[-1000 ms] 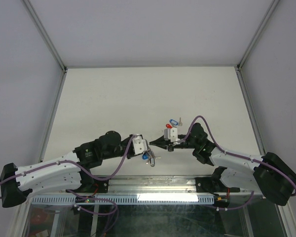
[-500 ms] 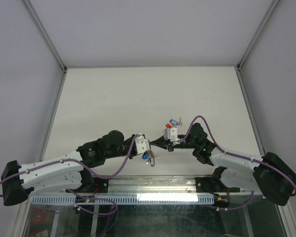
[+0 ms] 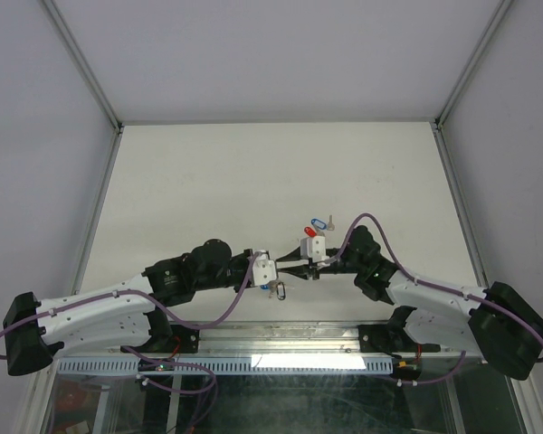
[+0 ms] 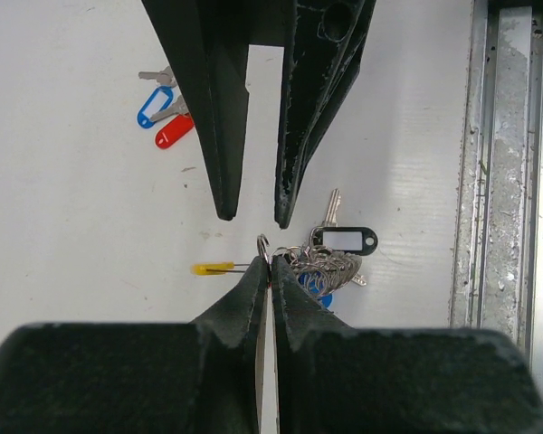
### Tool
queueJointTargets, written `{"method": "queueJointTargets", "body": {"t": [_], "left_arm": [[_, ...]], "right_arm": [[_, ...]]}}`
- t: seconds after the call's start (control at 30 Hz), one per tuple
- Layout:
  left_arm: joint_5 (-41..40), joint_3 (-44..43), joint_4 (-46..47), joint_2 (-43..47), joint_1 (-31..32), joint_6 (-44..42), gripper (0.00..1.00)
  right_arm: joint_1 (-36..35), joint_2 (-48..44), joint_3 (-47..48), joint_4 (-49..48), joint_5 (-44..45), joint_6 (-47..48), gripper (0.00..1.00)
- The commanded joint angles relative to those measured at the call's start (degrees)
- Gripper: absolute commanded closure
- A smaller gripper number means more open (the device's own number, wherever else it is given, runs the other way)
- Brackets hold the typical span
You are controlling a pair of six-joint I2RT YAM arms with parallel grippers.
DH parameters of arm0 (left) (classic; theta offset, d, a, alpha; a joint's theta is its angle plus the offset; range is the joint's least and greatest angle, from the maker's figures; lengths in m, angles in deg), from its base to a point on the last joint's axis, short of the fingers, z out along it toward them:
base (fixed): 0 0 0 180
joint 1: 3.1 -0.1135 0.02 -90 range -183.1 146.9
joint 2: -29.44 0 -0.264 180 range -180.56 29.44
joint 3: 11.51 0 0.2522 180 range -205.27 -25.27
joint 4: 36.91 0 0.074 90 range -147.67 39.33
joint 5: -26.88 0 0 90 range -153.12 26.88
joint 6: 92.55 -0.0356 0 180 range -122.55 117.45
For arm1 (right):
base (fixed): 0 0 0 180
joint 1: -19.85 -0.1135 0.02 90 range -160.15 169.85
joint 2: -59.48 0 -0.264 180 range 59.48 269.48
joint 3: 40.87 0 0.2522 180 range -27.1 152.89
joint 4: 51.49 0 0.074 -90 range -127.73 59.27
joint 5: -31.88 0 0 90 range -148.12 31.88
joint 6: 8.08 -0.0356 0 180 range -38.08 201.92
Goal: Put the keys on the keyring
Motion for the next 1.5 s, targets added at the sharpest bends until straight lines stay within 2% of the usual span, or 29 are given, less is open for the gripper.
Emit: {"method": "queueJointTargets", "body": {"t": [0.0,0.57,0.77,1.0,1.13,1.23,1.27,1.3,1.33,1.47], "left_arm": [[0.51,-2.73,0.14,0.22,0.44,-2.18,1.0],[0.72,-4.34,-0.9,-0.54,0.44,-3.18,1.0],[0.87,-4.49,-1.2,-0.8,0.44,-3.36,1.0],[0.77,-4.63,-1.13,-0.73,0.44,-3.4,1.0],[0.28,-4.74,-1.17,-0.55,0.44,-3.4,1.0],[-0.86,-4.72,-0.7,-0.34,0.44,-2.76,1.0],[-1.35,-4.64,-0.43,-0.1,0.44,-2.4,0.95],[-1.79,-4.49,-0.22,0.18,0.44,-2.07,0.83],[-2.17,-4.33,0.16,0.7,0.41,-1.66,0.75],[-2.53,-2.73,1.81,4.28,0.44,0.39,0.62]], "right_arm": [[-0.38,-0.95,2.25,0.62,-1.41,1.98,0.71],[-1.23,5.06,5.89,-0.03,-4.83,2.0,0.73],[-1.4,5.19,6.11,0.12,-4.74,2.18,0.85],[-1.5,5.6,6.38,0.22,-5.12,2.2,0.92],[-1.65,5.74,6.34,0.25,-5.35,2.18,1.0],[-1.67,5.8,6.21,-0.04,-4.82,1.97,1.0],[-1.63,5.71,5.94,-0.55,-4.44,1.81,1.0],[-1.62,5.53,5.52,-1.29,-3.96,1.52,1.0],[-1.64,5.3,4.93,-2.33,-3.49,1.02,1.0],[-1.67,4.01,2.85,-4.91,-1.03,-0.06,1.0]]}}
